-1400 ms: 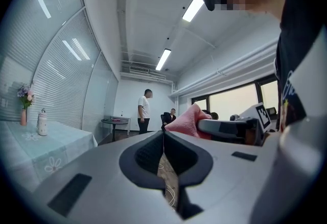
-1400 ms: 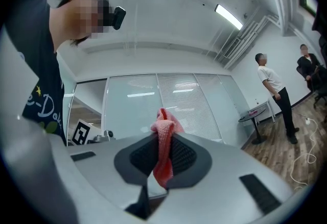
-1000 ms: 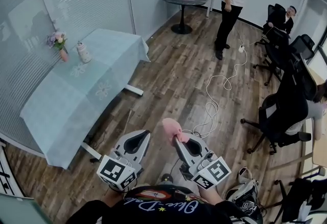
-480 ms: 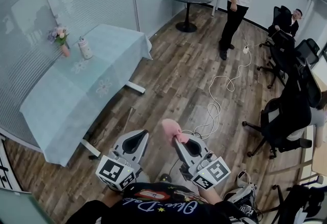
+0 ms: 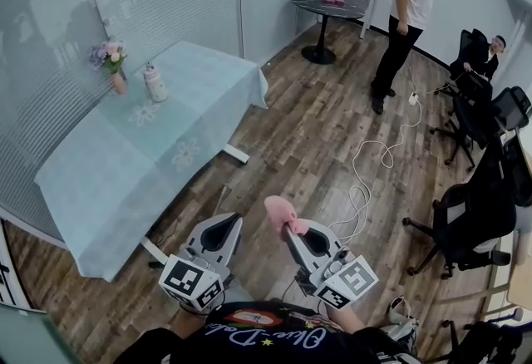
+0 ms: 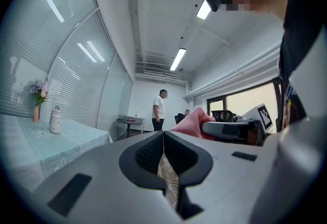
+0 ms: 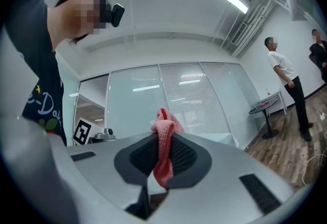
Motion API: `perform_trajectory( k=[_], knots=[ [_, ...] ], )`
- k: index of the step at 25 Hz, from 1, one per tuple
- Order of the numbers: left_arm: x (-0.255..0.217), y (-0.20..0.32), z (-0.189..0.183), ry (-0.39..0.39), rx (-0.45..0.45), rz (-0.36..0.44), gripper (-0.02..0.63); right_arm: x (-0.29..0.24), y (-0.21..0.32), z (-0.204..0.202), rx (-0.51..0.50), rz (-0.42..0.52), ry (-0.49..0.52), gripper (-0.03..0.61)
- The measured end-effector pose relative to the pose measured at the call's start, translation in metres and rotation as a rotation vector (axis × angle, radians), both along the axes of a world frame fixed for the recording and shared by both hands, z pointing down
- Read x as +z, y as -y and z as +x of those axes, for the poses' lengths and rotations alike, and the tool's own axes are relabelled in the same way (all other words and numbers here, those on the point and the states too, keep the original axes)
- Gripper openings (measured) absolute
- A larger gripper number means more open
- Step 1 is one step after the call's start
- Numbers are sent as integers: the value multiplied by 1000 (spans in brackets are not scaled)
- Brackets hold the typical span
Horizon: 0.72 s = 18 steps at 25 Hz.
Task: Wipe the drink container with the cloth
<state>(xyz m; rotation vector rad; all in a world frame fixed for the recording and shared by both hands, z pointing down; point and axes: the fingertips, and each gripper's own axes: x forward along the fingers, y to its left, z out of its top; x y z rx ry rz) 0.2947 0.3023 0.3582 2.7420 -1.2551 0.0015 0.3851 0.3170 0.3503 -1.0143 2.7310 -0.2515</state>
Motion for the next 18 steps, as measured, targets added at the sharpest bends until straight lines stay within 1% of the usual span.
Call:
perform_trajectory(
  k=[5,10,14,18],
  knots=[
    [3,43,-33,-23,18,-3,5,3,42,-36,3,-17,-23,23],
    [-2,89,-74,-33,15,5,5,-6,86,-75,15,-10,-27,23],
    [3,112,-101,-41,23,9,5,-2,109,-105,9,-9,-42,23],
    [7,127,-132,-44,-6,-1,5,-2,130,-133,9,-24,-49,23]
  ],
)
